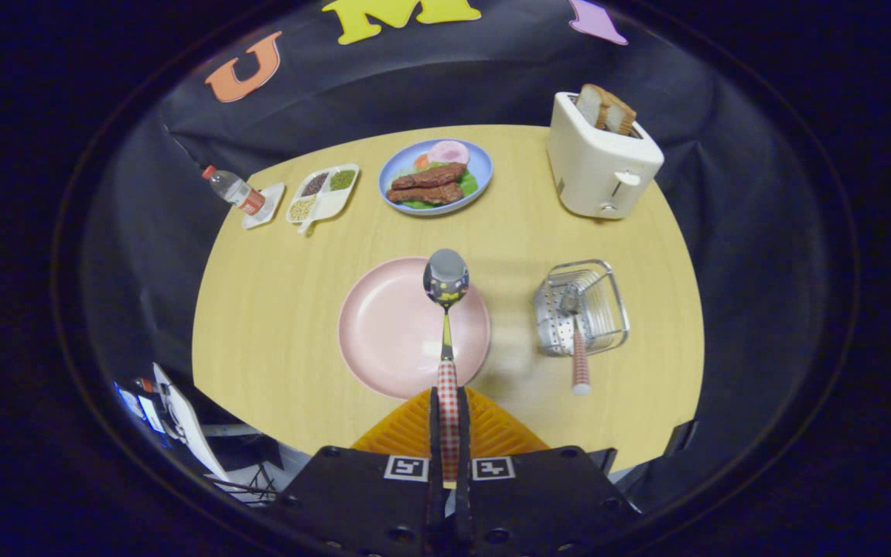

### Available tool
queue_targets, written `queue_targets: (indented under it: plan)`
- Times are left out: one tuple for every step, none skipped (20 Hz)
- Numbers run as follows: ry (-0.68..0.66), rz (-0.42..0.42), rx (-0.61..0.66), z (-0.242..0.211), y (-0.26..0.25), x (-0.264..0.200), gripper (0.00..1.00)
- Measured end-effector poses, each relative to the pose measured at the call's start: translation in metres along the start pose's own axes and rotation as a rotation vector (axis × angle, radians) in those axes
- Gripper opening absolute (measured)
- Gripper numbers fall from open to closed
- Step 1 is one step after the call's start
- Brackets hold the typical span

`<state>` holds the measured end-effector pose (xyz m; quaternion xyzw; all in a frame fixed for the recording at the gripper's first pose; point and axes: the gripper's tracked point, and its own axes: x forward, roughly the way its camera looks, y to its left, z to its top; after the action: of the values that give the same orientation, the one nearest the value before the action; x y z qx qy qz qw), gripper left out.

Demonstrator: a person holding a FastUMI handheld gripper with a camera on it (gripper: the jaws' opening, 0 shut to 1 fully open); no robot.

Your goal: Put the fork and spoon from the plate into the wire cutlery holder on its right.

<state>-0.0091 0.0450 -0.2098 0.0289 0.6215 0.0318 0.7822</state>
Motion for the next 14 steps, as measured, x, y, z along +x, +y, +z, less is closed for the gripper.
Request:
queue_targets:
  plan:
    - [0.011,-0.006,0.005,0.004,-0.012,-0.009,0.06]
    - [0.034,-0.019,0.0,0.005,-0.026,-0.014,0.06]
    - [0.066,-0.035,-0.006,0.005,-0.039,-0.019,0.06]
    - [0.098,-0.041,-0.004,0.006,-0.047,-0.023,0.06]
    - [0.137,-0.044,0.005,0.007,-0.055,-0.025,0.06]
    - [0.168,-0.05,0.011,0.009,-0.062,-0.026,0.06]
    - [0.187,-0.066,0.008,0.013,-0.071,-0.028,0.06]
    - [0.206,-0.081,-0.005,0.015,-0.079,-0.03,0.06]
    - [0.235,-0.093,-0.014,0.016,-0.086,-0.03,0.06]
    - [0.268,-0.097,-0.008,0.016,-0.09,-0.029,0.06]
    - [0.305,-0.094,0.006,0.014,-0.094,-0.029,0.06]
    - [0.336,-0.088,0.019,0.015,-0.095,-0.028,0.06]
    - [0.365,-0.079,0.021,0.016,-0.096,-0.026,0.06]
    - [0.383,-0.077,0.026,0.019,-0.098,-0.021,0.06]
